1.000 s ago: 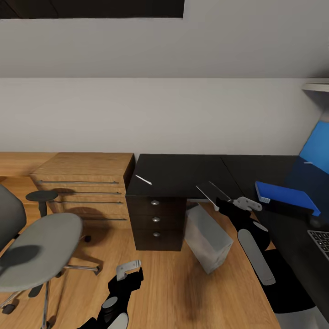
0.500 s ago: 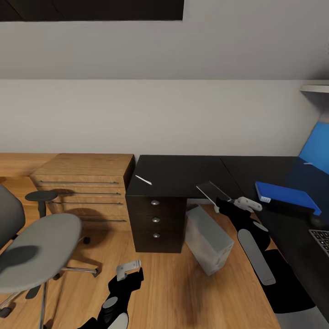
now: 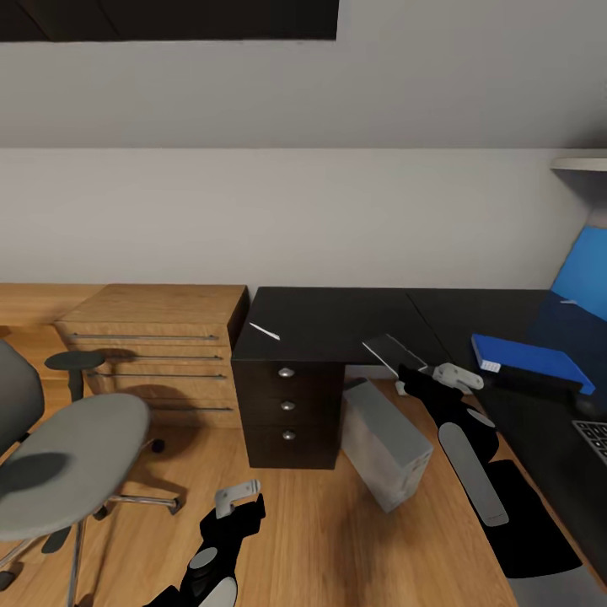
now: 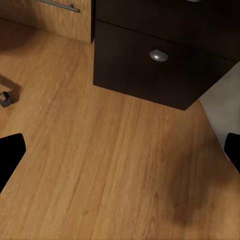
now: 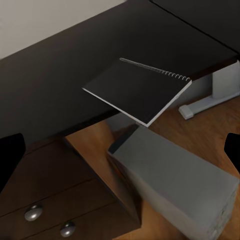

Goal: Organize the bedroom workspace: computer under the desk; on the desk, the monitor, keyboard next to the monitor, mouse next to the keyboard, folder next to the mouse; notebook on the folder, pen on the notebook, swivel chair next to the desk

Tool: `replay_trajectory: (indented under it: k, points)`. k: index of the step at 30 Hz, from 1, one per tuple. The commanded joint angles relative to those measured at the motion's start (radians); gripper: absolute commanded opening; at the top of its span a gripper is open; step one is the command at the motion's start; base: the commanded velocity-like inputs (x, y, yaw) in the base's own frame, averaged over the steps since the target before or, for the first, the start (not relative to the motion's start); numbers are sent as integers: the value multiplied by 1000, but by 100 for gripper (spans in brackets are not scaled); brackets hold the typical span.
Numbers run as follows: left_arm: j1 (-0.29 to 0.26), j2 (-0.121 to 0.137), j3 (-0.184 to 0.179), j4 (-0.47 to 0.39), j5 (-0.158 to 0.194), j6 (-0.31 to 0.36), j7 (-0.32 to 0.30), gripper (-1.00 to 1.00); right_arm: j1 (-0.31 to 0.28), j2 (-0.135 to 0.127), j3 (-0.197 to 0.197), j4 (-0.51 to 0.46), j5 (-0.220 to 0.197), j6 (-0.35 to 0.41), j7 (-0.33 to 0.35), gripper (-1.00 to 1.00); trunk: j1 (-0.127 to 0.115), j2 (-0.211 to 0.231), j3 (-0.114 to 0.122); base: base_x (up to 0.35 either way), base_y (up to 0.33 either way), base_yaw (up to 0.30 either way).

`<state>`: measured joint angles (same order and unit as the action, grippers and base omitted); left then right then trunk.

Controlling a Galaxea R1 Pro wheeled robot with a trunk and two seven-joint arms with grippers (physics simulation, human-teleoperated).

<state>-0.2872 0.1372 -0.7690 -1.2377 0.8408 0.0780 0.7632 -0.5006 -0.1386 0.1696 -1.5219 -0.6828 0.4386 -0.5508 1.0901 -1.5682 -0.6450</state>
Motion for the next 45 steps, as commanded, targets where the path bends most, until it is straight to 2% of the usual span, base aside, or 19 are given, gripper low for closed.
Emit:
replay_trajectory:
  k: [1, 17, 23, 26, 29, 30, 32, 33, 36, 37, 39, 40, 42, 43, 44, 45]
  points:
    - [-1, 1, -3, -2, 1, 5, 7, 100, -1, -1, 2, -1, -7, 2, -9, 100, 4, -8, -4, 0, 0, 0]
    - [-1, 1, -3, -2, 3, 5, 6, 100, -1, 1, 3, 5, -8, 0, -8, 100, 65, -120, -53, 0, 0, 0]
    - [-1, 1, -1, -2, 3, 5, 6, 100, -1, 3, 2, 86, -10, -43, -6, 100, 88, -162, -72, 0, 0, 0]
    - [-1, 1, -1, -2, 3, 5, 6, 100, -2, 3, -9, 131, -39, -88, -7, 100, 100, -183, -81, 0, 0, 0]
    - [-1, 1, -1, -2, 4, 5, 6, 100, -2, 2, -24, 141, -72, -101, -7, 100, 111, -204, -91, 0, 0, 0]
    - [-1, 1, -2, -2, 4, 5, 6, 100, -2, 2, -39, 147, -110, -107, -6, 100, 115, -211, -94, 0, 0, 0]
    - [-1, 1, -2, -2, 4, 5, 6, 100, -2, 2, -50, 149, -142, -110, -4, 100, 123, -225, -100, 0, 0, 0]
    - [-1, 1, -2, -2, 4, 5, 6, 100, -2, 2, -60, 152, -182, -111, -1, 100, 127, -232, -103, 0, 0, 0]
    - [-1, 0, -2, -2, 4, 5, 6, 100, -3, 2, -72, 156, -255, -115, 12, 100, 138, -253, -113, 0, 0, 0]
    - [-1, 0, -2, -2, 4, 5, 6, 100, -3, 0, -84, 159, -315, -117, 34, 100, 142, -260, -116, 0, 0, 0]
    - [-1, 0, -3, -2, 4, 5, 6, 100, -3, -1, -103, 165, -373, -117, 63, 100, 150, -274, -122, 0, 0, 0]
    - [-1, -1, -3, -1, 5, 5, 6, 100, -3, -3, -149, 180, -444, -117, 111, 100, 153, -281, -125, 0, 0, 0]
    - [-1, -1, -2, -2, 5, 6, 6, 100, -3, -3, -239, 206, -535, -112, 186, 100, 161, -295, -132, 0, 0, 0]
    - [-1, -1, -1, -2, 4, 6, 6, 100, -3, -3, -263, 211, -561, -111, 206, 100, 165, -302, -135, 0, 0, 0]
    - [-1, -1, 1, -2, 4, 7, 6, 100, -3, -4, -318, 222, -636, -96, 256, 100, 169, -309, -138, 0, 0, 0]
    - [-1, -1, 1, -2, 4, 8, 6, 100, -3, -5, -331, 226, -659, -87, 268, 100, 173, -316, -141, 0, 0, 0]
